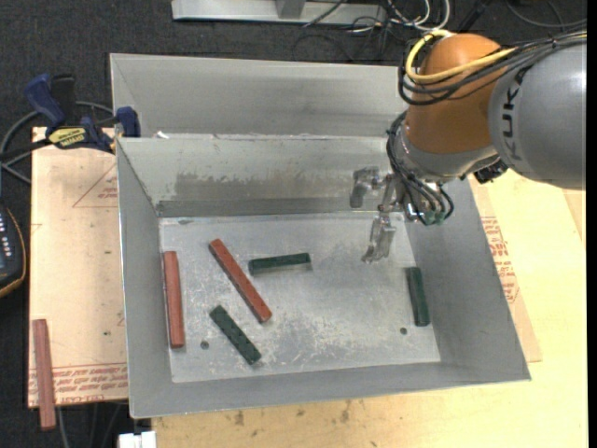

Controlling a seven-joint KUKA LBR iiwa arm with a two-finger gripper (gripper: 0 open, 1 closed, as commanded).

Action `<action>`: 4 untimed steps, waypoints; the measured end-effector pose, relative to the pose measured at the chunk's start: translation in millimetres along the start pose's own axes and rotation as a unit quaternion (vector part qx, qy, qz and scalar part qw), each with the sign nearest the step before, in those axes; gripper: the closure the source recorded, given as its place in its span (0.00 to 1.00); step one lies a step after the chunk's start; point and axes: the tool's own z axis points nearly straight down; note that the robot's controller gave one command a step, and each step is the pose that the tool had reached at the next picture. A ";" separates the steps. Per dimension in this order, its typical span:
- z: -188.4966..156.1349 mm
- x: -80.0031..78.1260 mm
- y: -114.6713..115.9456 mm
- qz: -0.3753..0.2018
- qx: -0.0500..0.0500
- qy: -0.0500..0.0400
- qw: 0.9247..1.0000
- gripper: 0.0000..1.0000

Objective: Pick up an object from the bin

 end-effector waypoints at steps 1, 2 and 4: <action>57.1 17.8 -30.8 -0.163 0.001 -0.001 0.987 0.00; 81.6 -5.0 63.6 -0.161 -0.002 -0.005 0.987 0.00; 103.3 -9.8 119.1 -0.195 0.000 -0.005 0.981 1.00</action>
Offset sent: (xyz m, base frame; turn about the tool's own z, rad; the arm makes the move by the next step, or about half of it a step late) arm -0.0172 -0.0300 -0.0548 -0.3322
